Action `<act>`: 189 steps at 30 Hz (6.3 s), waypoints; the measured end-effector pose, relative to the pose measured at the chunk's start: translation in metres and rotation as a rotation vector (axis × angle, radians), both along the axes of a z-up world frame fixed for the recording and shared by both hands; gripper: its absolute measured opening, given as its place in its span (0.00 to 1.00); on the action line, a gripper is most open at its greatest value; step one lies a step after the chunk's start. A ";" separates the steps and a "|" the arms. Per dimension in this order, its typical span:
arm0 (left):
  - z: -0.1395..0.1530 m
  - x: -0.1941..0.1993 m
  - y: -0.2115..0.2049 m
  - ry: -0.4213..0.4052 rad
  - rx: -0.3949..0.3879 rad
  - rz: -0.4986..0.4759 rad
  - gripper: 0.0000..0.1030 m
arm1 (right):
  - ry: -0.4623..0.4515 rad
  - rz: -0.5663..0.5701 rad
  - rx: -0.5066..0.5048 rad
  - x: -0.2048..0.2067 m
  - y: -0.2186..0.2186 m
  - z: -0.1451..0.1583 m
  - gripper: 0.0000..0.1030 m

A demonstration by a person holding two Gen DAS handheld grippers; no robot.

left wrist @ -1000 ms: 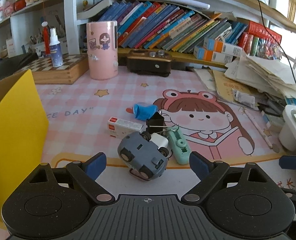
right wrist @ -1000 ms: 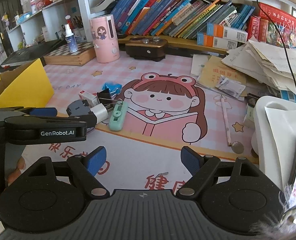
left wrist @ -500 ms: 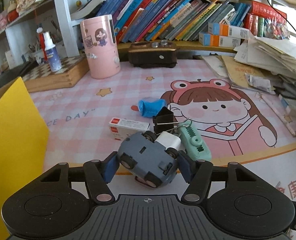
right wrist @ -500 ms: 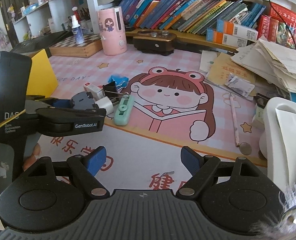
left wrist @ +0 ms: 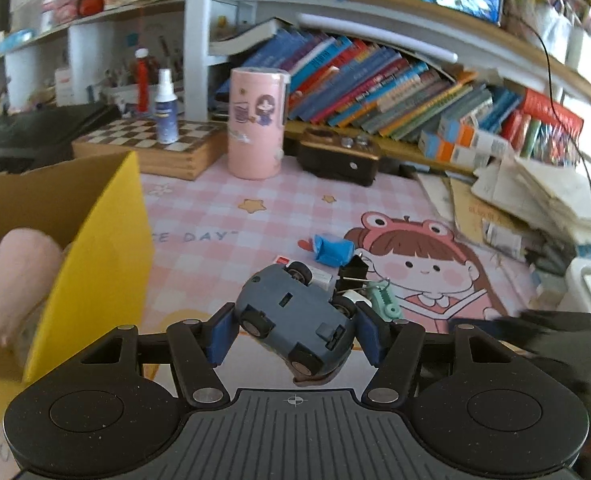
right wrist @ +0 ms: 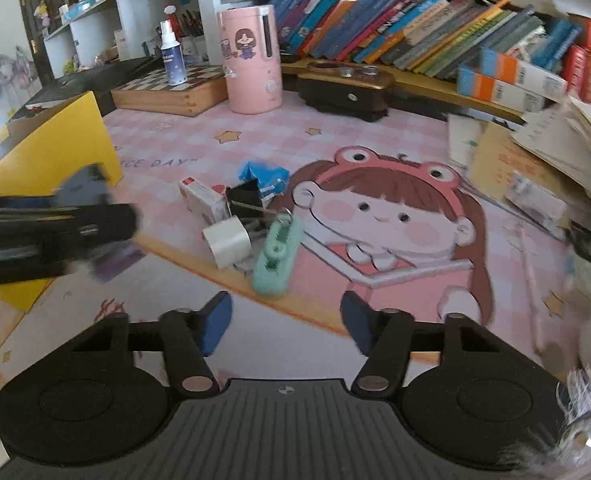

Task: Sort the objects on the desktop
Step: 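Close the left gripper on the grey toy car, then close the right gripper on the mint-green stapler, then carry the toy car with the left gripper while the right gripper carries the stapler toward the yellow box, then lower the toy car into the box and open the left gripper while the right gripper lowers the stapler in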

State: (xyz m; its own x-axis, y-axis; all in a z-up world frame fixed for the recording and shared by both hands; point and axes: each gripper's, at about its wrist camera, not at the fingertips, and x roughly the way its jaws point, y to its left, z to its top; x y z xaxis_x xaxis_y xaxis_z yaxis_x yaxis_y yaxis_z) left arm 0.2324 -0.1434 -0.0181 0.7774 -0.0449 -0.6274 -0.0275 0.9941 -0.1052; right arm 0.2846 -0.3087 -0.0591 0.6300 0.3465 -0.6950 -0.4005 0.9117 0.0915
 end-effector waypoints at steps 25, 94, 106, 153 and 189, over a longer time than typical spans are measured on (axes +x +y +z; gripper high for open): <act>0.021 -0.046 0.009 -0.038 -0.073 -0.040 0.61 | 0.003 -0.058 -0.015 0.014 0.002 -0.001 0.22; 0.002 -0.255 0.205 -0.009 -0.225 -0.017 0.61 | 0.122 0.089 0.049 -0.263 0.181 0.041 0.22; 0.007 -0.258 0.226 -0.036 -0.215 0.025 0.61 | 0.102 0.162 0.038 -0.259 0.211 0.045 0.22; 0.064 -0.134 0.247 -0.262 -0.143 0.162 0.61 | -0.123 0.264 0.133 -0.117 0.235 0.123 0.22; 0.008 -0.036 0.234 0.001 0.012 0.130 0.61 | -0.014 0.633 -0.147 -0.020 0.291 0.061 0.22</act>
State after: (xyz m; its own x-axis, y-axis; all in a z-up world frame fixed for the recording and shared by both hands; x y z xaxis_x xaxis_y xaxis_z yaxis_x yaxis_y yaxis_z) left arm 0.1968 0.0902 -0.0102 0.7756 0.0637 -0.6280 -0.1559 0.9834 -0.0928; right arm 0.2649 -0.0177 0.0022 0.3443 0.5555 -0.7569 -0.8650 0.5012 -0.0256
